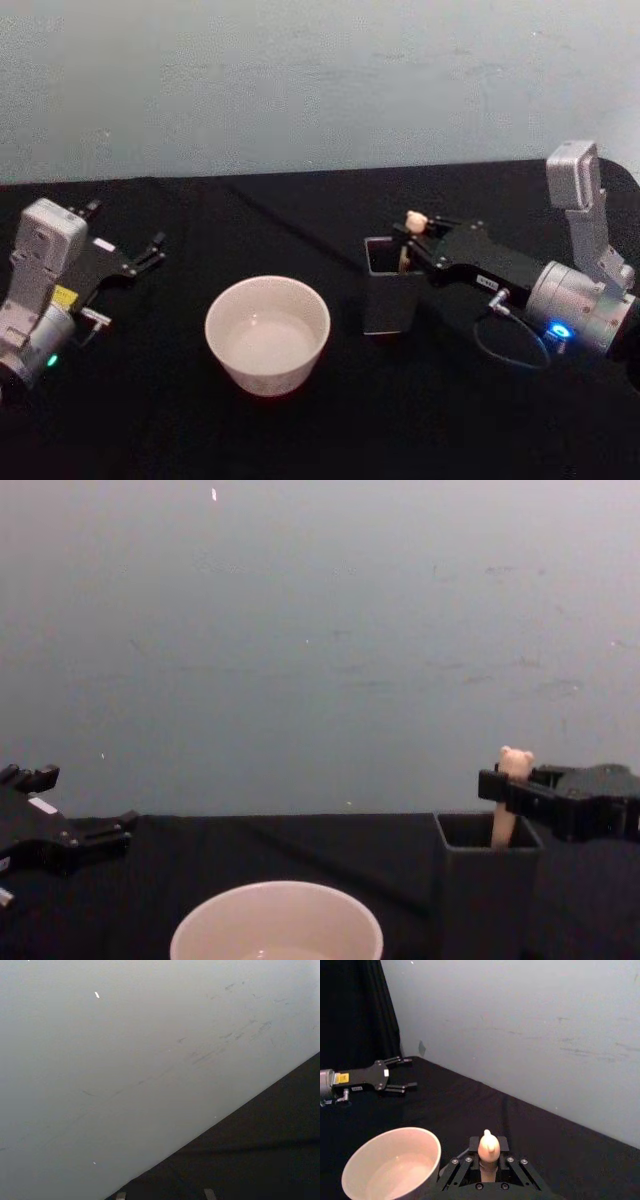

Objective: Pick up the stirring spoon with one hand, stir inside the cup, then place it back in its original position.

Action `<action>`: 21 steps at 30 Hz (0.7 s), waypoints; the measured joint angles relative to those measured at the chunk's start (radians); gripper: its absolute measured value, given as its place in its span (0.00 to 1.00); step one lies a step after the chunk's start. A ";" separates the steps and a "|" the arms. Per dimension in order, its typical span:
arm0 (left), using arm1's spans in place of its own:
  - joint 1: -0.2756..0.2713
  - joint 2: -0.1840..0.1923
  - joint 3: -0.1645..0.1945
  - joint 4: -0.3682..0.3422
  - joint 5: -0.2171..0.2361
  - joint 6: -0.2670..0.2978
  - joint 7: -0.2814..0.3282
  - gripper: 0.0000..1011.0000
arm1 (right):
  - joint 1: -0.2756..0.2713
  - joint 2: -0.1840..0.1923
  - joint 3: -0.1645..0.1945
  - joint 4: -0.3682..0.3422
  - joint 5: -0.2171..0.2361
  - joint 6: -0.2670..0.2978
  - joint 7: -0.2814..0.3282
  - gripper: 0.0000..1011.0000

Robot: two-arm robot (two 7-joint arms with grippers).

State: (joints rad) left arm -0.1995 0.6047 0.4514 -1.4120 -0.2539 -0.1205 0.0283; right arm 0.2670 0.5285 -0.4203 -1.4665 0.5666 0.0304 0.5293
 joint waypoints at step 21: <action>0.000 0.000 0.000 0.000 0.000 0.000 0.000 0.99 | -0.002 -0.009 0.003 0.009 -0.016 0.013 -0.012 0.21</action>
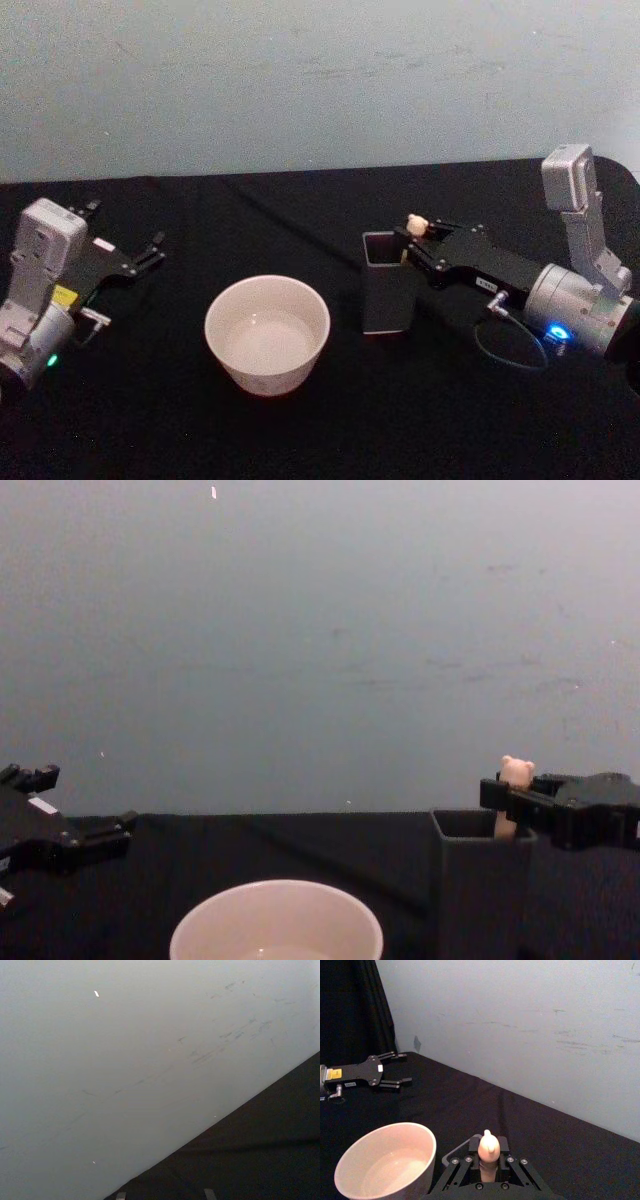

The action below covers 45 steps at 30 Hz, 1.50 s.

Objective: Pick up the stirring spoon with one hand, stir inside the cup, then place it back in its original position.

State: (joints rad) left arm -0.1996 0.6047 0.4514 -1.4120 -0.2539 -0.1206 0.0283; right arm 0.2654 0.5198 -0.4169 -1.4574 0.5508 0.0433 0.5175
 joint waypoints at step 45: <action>0.000 0.000 0.000 0.000 0.000 0.000 0.000 0.99 | 0.001 0.001 0.000 -0.001 0.004 -0.001 0.002 0.75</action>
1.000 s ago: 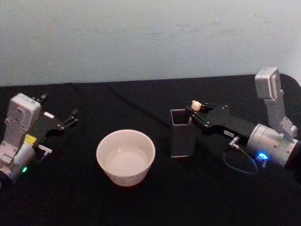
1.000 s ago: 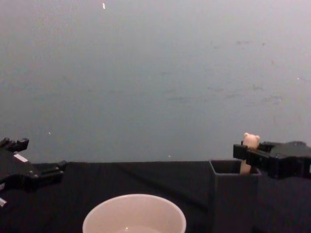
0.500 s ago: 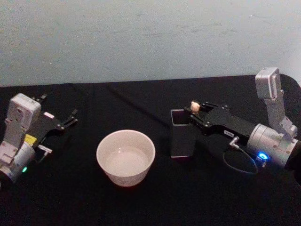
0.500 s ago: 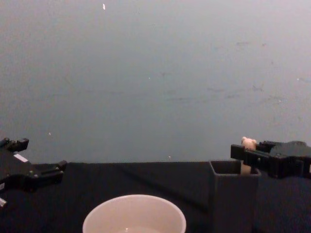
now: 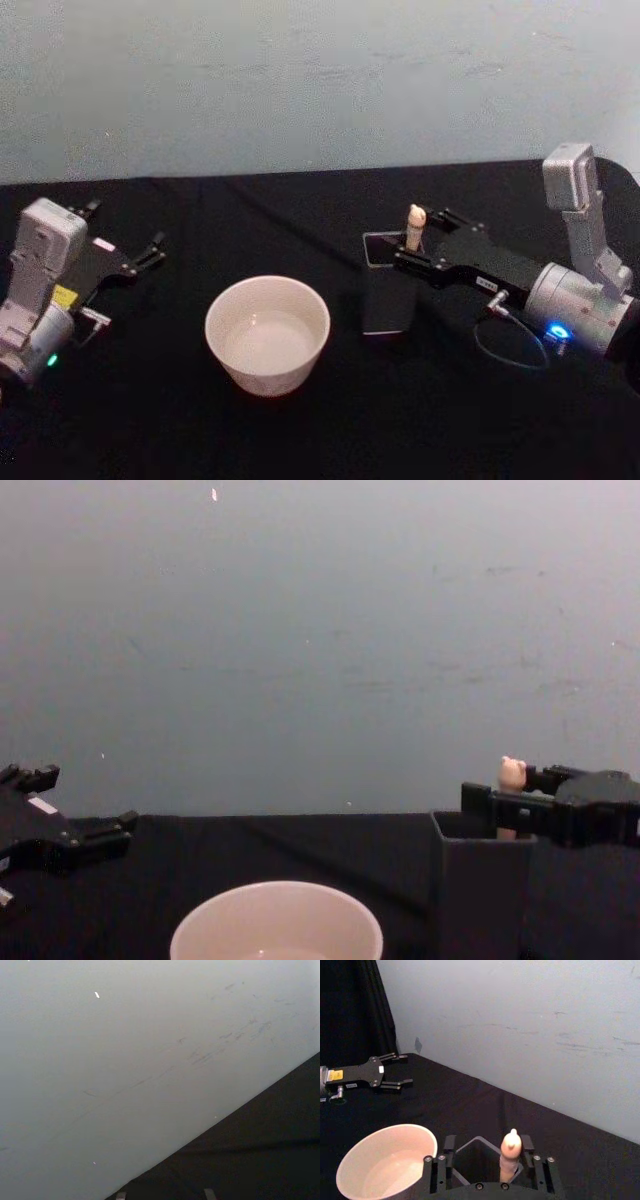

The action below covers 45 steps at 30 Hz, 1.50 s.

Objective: Pick up the stirring spoon with one hand, stir inside the cup, then place it back in its original position.

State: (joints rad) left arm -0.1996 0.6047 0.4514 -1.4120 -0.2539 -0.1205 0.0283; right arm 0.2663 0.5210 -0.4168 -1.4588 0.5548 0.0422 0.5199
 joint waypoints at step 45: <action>0.000 0.000 0.000 0.000 0.000 0.000 0.000 0.99 | -0.072 -0.193 0.170 0.018 -0.261 -0.190 -0.489 0.99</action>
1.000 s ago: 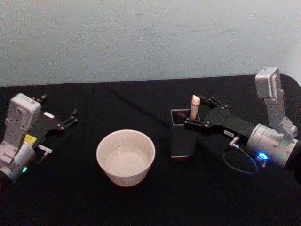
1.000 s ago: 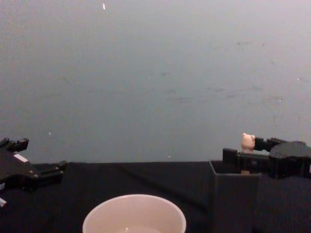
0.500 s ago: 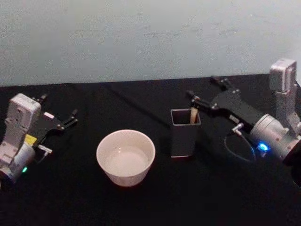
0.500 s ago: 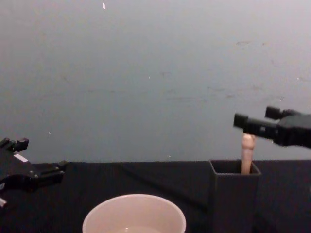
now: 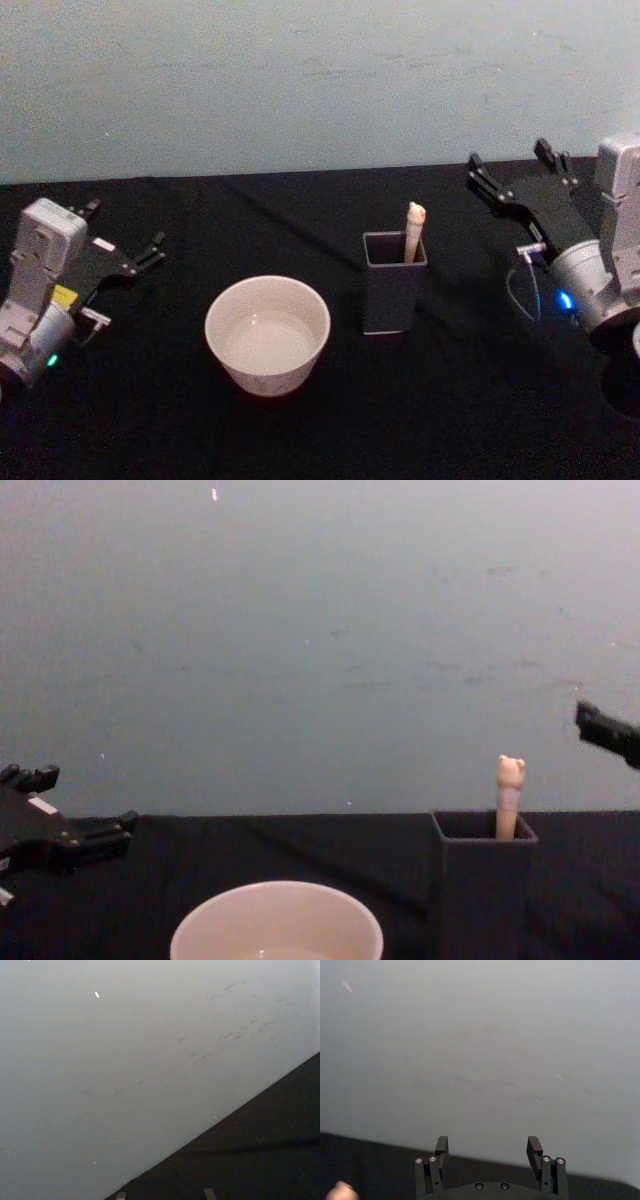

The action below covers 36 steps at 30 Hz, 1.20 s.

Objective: Pick up the stirring spoon with one hand, stir inside the cup, then place it back in its original position.

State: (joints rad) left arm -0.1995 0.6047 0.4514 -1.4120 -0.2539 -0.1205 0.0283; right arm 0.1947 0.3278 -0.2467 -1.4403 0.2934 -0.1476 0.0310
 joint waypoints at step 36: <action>0.000 0.000 0.000 0.000 0.000 0.000 0.000 0.99 | -0.004 -0.032 0.009 0.160 -0.124 0.120 -0.060 0.99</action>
State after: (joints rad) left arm -0.1995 0.6047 0.4514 -1.4120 -0.2539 -0.1205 0.0283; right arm 0.1909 0.2953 -0.2375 -1.2801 0.1699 -0.0276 -0.0291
